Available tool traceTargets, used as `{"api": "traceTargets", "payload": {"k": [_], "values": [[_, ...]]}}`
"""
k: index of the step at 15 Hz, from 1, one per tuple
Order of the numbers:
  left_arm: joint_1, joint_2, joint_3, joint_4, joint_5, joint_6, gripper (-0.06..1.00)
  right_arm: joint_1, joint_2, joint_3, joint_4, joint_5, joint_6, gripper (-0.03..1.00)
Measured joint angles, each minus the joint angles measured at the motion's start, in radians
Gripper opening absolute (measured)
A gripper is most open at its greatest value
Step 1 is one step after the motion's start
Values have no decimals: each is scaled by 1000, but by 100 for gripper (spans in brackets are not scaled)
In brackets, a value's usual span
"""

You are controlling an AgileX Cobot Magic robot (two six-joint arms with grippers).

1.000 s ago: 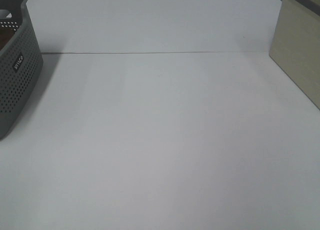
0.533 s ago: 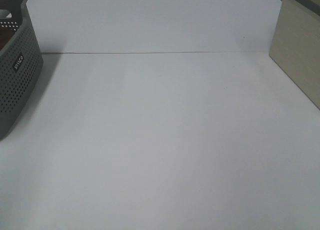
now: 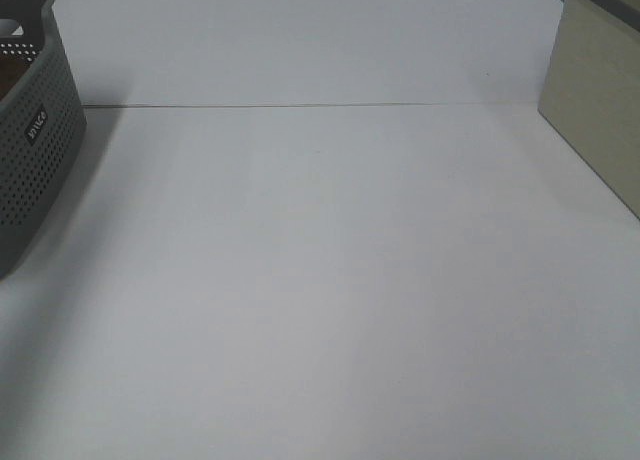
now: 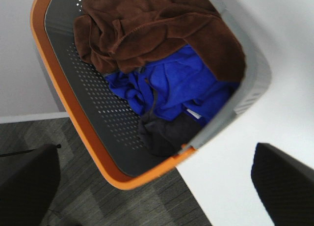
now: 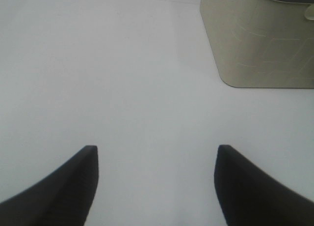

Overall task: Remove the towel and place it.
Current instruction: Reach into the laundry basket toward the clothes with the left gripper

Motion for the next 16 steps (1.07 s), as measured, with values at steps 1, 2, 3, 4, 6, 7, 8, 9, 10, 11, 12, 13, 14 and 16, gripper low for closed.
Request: {"api": "traceTargets", "payload": {"k": [1,2,3,4,6,7,8,9,10,11,12,13,14,16], "values": [[0,110,-77,22,0,17,99,0,0,0,0,0,0,66],[0,162,-117,35,0,24,99,0,0,0,0,0,0,66],[0,254,-184,62,0,49,99,0,0,0,0,0,0,66],[0,349,-247,98,7,87,99,0,0,0,0,0,0,66],[10,497,-328,155,20,191,99,0,0,0,0,0,0,66],[26,566,-358,166,19,234,99,0,0,0,0,0,0,66],[44,619,-383,175,19,270,99,0,0,0,0,0,0,66],[66,668,-402,179,16,298,99,0,0,0,0,0,0,66],[86,702,-410,182,-7,327,99,0,0,0,0,0,0,66],[104,735,-416,183,-46,344,99,0,0,0,0,0,0,66],[114,762,-422,187,-68,364,99,0,0,0,0,0,0,66],[119,786,-421,190,-88,388,99,0,0,0,0,0,0,66],[120,811,-421,190,-109,413,99,0,0,0,0,0,0,66],[120,843,-421,191,-157,431,99,0,0,0,0,0,0,66]]}}
